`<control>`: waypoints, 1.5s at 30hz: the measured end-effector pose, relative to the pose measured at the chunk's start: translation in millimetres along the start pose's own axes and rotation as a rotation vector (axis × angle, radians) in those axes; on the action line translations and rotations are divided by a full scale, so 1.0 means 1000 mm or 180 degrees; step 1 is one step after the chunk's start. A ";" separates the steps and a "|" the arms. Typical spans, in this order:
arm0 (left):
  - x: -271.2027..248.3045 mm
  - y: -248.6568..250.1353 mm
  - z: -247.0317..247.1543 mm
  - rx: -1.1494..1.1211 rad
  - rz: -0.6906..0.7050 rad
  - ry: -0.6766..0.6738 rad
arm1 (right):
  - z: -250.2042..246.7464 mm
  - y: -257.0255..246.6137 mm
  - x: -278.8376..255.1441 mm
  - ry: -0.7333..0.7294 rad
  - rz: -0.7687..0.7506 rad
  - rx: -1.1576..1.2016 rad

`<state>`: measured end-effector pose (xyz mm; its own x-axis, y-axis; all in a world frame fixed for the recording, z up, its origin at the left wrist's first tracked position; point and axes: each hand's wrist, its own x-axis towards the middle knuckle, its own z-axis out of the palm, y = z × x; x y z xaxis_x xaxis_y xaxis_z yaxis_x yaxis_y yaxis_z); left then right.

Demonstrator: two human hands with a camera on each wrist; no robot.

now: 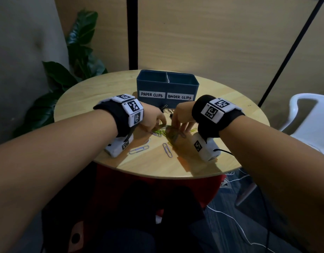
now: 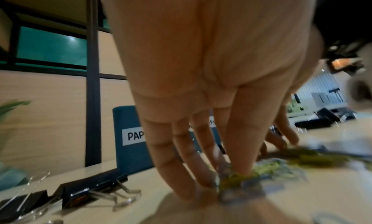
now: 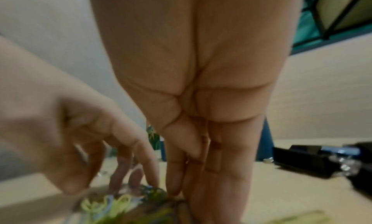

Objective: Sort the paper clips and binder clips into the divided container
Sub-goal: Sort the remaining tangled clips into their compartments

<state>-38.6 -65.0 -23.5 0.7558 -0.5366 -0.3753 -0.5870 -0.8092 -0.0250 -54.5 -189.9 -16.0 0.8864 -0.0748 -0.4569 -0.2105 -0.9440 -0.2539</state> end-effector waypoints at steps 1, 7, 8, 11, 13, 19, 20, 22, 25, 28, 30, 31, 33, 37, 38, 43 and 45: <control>-0.001 -0.005 -0.002 -0.0370 -0.0005 -0.0043 | 0.001 -0.003 -0.004 -0.0081 -0.0072 0.0182; -0.033 -0.044 -0.007 -0.1359 -0.0492 -0.0511 | -0.015 0.016 -0.014 0.0061 0.0119 -0.0606; -0.037 -0.046 -0.005 -0.1190 -0.0564 -0.0869 | -0.015 0.022 -0.013 0.0009 0.0185 -0.0804; -0.038 -0.041 0.005 -0.0643 -0.0593 -0.1288 | -0.006 0.022 -0.017 -0.0091 0.0249 -0.1118; -0.034 -0.035 0.011 -0.0504 -0.0514 -0.1037 | 0.001 0.017 -0.014 0.0071 0.0032 -0.1047; -0.018 -0.026 0.011 -0.1198 -0.0286 -0.0070 | 0.009 -0.021 -0.015 0.0021 -0.0223 0.0074; -0.014 -0.024 0.009 -0.1024 -0.0274 0.0154 | 0.008 -0.022 -0.015 0.0086 -0.0189 0.0022; -0.007 -0.022 0.006 -0.0823 -0.0172 0.0340 | 0.007 -0.022 -0.015 0.0134 -0.0198 -0.0164; -0.001 -0.020 0.003 -0.0617 -0.0014 -0.0049 | 0.008 -0.017 -0.018 -0.0230 -0.0245 -0.0597; 0.004 -0.020 0.003 -0.0456 -0.0098 -0.0159 | 0.015 -0.014 -0.018 -0.0398 -0.0226 -0.1133; 0.003 -0.019 0.003 -0.0554 -0.0060 -0.0006 | 0.020 -0.016 -0.018 -0.0287 -0.0349 -0.1245; 0.003 -0.019 0.004 -0.0592 -0.0051 0.0070 | 0.021 -0.018 -0.018 -0.0290 -0.0383 -0.1214; 0.002 -0.020 0.008 -0.0639 -0.0039 0.0173 | 0.021 -0.022 -0.019 -0.0334 -0.0392 -0.1044; 0.000 -0.018 0.014 -0.0752 -0.0118 0.0166 | 0.024 -0.025 -0.022 -0.0036 -0.0499 -0.0891; -0.002 -0.016 0.015 -0.0721 -0.0130 0.0239 | 0.025 -0.024 -0.020 0.0087 -0.0569 -0.0862; -0.009 -0.009 0.016 -0.0362 -0.0142 0.0674 | 0.024 -0.026 -0.024 0.0176 -0.0463 -0.0703; -0.010 -0.012 0.014 -0.0442 -0.0145 0.0752 | 0.020 -0.025 -0.024 0.0285 -0.0534 -0.0673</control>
<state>-43.2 -46.3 -32.8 0.8367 -0.5268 -0.1496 -0.5179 -0.8500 0.0964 -78.7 -157.9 -15.4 0.9364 0.0691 -0.3441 0.0246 -0.9910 -0.1319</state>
